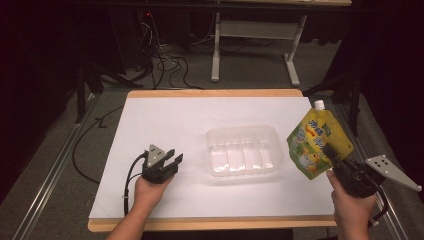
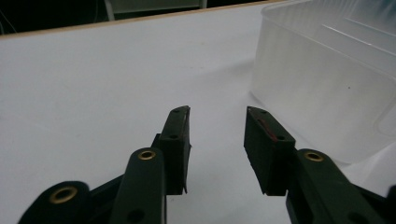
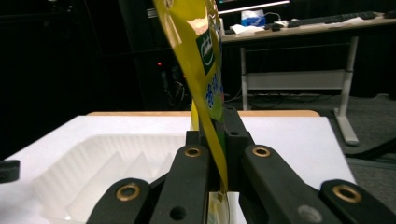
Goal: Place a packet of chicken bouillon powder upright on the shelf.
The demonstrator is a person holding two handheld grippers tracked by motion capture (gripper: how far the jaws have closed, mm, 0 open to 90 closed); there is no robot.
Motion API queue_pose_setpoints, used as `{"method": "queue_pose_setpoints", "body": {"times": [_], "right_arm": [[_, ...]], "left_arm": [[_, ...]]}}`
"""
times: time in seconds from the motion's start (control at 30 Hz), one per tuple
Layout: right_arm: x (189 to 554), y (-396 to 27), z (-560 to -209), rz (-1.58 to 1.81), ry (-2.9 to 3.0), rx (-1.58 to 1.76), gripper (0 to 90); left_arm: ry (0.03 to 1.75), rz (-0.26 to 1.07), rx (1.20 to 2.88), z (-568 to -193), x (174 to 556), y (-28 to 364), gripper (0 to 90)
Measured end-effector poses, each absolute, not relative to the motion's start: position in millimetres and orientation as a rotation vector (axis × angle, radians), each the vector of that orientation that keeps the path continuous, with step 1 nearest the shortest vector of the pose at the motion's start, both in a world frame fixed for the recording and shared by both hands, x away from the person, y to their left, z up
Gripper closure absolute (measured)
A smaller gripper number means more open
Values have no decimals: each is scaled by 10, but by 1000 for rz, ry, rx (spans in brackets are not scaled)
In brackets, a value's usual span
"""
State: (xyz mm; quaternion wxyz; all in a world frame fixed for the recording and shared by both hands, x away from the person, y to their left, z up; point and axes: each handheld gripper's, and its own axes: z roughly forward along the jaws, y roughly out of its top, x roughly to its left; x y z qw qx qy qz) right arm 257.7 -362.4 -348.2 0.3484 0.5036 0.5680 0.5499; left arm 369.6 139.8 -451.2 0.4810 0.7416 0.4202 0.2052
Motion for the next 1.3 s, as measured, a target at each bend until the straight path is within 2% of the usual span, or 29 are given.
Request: {"method": "queue_pose_setpoints", "body": {"times": [0.17, 0.53, 0.83, 1.3], "right_arm": [[2609, -3480, -3342, 1466, 1478, 1282, 900], [2839, -3068, -3250, 1532, 1509, 1274, 900], [3067, -2774, -3331, 1556, 1511, 1292, 900], [3254, -2499, -3424, 1560, 1545, 1286, 900]], "left_arm": [[999, 525, 1830, -4517, 3678, 1444, 520], [941, 489, 1812, -4503, 3628, 1350, 444], [857, 455, 1809, -4429, 3497, 1188, 400], [757, 389, 1834, -4432, 3432, 775, 400]]}}
